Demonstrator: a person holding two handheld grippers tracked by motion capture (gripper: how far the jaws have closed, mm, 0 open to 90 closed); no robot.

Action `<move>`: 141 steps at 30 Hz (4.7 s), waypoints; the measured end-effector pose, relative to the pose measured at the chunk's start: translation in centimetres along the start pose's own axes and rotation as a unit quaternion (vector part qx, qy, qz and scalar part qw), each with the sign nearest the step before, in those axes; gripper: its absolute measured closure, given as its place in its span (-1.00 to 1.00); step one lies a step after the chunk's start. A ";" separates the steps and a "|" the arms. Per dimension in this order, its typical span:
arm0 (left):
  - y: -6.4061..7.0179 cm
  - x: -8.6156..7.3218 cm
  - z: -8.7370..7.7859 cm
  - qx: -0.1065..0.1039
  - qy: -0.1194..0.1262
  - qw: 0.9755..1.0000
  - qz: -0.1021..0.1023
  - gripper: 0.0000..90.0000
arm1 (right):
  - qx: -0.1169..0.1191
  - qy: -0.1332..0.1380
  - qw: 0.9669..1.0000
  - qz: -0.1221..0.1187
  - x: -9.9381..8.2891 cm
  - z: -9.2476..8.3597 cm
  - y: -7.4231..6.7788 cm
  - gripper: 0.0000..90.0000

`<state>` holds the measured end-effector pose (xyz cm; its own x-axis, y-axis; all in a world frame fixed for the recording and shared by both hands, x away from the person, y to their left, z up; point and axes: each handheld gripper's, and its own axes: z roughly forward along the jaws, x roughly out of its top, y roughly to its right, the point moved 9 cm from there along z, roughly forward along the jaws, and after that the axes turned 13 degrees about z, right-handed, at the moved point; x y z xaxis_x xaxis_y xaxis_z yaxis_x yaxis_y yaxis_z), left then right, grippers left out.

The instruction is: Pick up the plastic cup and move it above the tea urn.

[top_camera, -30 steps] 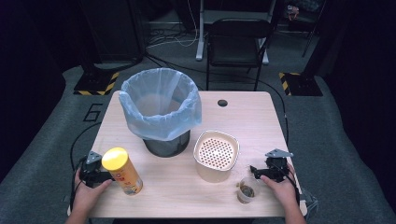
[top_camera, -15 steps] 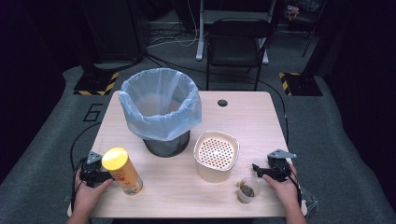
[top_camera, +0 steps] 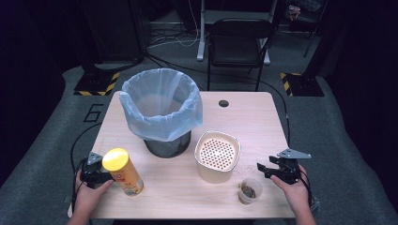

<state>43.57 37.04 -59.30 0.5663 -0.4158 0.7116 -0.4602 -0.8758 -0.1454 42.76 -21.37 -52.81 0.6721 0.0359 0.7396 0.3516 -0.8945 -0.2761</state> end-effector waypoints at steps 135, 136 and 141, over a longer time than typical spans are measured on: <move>0.0 0.0 0.0 0.002 0.000 1.000 -0.003 -0.90 | 0.007 -0.023 0.993 -0.117 2.0 1.6 -3.2 -0.25; 0.0 0.0 0.0 0.002 0.000 1.000 -0.002 -0.90 | 0.005 -0.021 0.993 -0.114 2.1 1.7 -3.2 -0.25; 0.0 0.0 0.0 0.002 0.000 1.000 -0.002 -0.90 | 0.005 -0.016 0.993 -0.121 3.0 1.8 -3.2 -0.24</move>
<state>43.61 37.01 -59.31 0.5682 -0.4114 0.7127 -0.4552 -0.8786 -0.1443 44.81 -17.63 -50.78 0.5880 0.2628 0.7650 0.5105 -0.8541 -0.0990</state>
